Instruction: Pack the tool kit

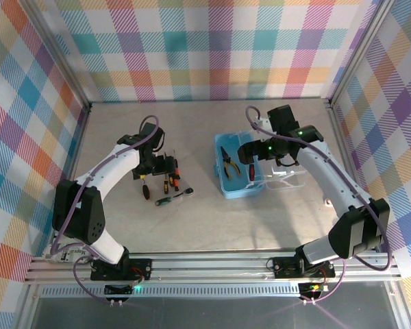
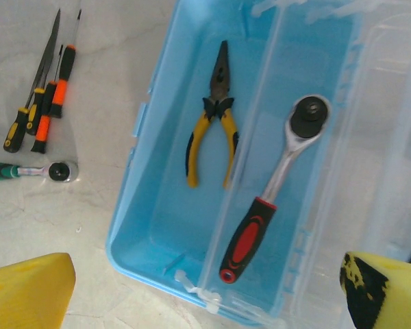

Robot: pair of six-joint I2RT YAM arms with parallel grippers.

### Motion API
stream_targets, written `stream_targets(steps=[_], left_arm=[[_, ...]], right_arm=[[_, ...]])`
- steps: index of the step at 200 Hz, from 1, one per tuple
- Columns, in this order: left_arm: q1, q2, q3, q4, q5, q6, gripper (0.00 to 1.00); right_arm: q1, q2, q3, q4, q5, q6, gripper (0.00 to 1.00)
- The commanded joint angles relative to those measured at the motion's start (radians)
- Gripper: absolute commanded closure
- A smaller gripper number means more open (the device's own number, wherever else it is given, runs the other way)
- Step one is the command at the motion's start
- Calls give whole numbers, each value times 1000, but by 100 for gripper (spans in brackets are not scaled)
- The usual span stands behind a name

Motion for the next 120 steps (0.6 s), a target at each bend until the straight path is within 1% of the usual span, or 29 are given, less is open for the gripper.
stream_targets(steps=[1,30,68,120], left_arm=[[62,-32,-37,12,-6,-31,1],[99,-2,-42,19,-28,-20,2],[157,54,-37,46,-10,-11,4],[230,171,10,74,11,16,12]], right_arm=[[27,21,5,26,-31,24,1],[60,41,18,25,-30,27,1],[83,74,24,7,11,31,1],[85,87,26,3,26,29,1]])
